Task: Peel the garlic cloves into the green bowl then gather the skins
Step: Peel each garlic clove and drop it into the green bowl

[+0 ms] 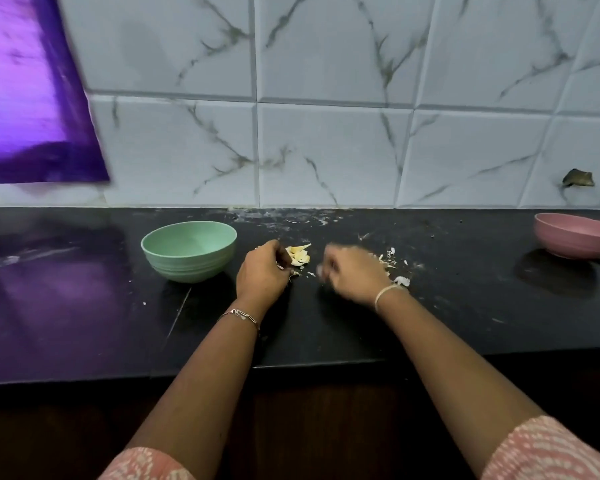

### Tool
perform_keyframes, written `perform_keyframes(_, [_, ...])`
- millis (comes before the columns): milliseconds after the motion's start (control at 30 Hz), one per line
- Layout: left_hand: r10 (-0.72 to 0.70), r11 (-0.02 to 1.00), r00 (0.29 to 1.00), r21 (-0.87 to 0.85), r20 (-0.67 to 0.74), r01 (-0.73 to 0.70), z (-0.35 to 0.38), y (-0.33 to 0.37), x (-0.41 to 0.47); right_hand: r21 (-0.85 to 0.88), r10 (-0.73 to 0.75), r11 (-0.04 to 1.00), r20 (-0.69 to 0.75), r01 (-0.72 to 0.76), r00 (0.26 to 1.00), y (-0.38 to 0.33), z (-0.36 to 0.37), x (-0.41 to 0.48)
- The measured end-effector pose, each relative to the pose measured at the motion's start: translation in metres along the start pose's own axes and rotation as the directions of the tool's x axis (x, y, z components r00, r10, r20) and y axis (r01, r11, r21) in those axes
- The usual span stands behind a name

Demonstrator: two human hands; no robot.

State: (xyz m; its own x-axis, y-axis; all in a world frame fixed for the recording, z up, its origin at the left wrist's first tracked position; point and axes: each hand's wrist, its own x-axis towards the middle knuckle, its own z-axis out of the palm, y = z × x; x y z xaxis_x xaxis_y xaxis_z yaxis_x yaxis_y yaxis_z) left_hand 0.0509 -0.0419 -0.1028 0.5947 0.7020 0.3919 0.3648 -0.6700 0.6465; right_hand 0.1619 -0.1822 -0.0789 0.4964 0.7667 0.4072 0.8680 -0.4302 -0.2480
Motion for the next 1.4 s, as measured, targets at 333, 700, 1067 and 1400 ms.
perform_keyframes(333, [0.095, 0.993, 0.995, 0.067, 0.017, -0.095, 0.004, -0.002, 0.001, -0.062, -0.027, 0.998, 0.025, 0.029, 0.999, -0.005, 0.003, 0.002])
perform_keyframes(700, [0.242, 0.916, 0.97, -0.328, -0.001, -0.229, 0.013, 0.009, 0.005, 0.714, 0.165, 0.679, 0.079, -0.172, 0.983, 0.0, 0.016, 0.019])
perform_keyframes(1067, [0.145, 0.911, 0.989, -0.391, 0.008, -0.13, 0.023, 0.008, 0.019, 0.852, 0.304, 0.513, -0.063, -0.108, 0.951, 0.005, 0.024, 0.023])
perform_keyframes(1400, [0.122, 0.812, 0.975, -0.584, 0.188, 0.011, 0.019, 0.014, 0.017, 0.894, 0.304, 0.413, 0.042, -0.171, 0.952, 0.005, 0.022, 0.022])
